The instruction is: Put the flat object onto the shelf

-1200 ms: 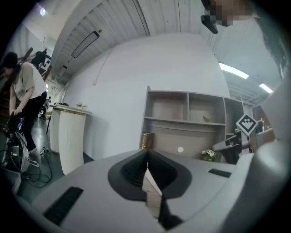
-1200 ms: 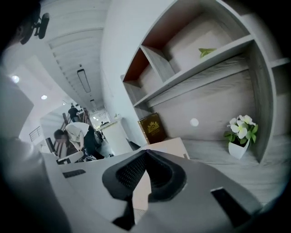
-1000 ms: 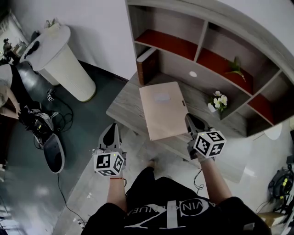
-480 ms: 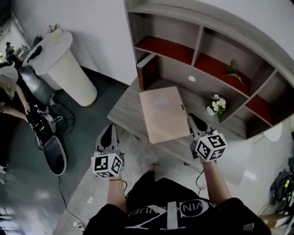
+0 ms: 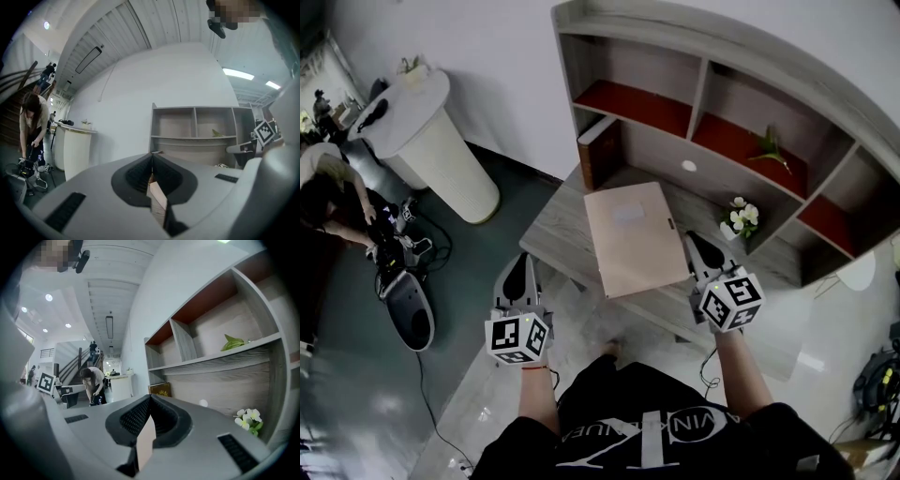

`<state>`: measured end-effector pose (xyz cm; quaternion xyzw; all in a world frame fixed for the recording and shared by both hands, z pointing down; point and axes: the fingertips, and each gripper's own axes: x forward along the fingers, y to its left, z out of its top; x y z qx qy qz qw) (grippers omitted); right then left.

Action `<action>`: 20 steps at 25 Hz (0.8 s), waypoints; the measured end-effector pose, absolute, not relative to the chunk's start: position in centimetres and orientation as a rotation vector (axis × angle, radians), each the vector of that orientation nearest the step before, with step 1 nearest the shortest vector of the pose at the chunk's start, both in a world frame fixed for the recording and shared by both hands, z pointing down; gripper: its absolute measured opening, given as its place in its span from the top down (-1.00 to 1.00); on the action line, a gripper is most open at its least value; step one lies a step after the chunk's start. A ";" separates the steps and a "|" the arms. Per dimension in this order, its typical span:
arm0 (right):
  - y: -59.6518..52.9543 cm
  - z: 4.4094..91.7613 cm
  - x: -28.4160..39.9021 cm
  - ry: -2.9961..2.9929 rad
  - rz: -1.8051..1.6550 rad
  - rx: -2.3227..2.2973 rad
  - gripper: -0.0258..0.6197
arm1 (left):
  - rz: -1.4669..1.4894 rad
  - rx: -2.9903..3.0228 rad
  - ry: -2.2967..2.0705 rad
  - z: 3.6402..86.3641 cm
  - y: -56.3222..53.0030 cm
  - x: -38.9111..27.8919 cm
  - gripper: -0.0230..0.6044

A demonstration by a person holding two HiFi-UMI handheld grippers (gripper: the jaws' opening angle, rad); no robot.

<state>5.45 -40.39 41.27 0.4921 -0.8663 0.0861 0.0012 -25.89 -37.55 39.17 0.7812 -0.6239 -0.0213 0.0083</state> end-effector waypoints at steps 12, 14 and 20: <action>-40.4 41.4 6.0 -2.718 0.272 1.562 0.89 | -0.072 2.440 -1.962 38.8 -37.5 -25.7 0.91; -40.3 41.4 6.0 -2.719 0.262 1.561 0.89 | -0.073 2.441 -1.963 38.7 -37.5 -25.7 0.91; -40.3 41.4 6.1 -2.717 0.233 1.565 0.89 | -0.073 2.441 -1.959 38.9 -37.8 -25.6 0.91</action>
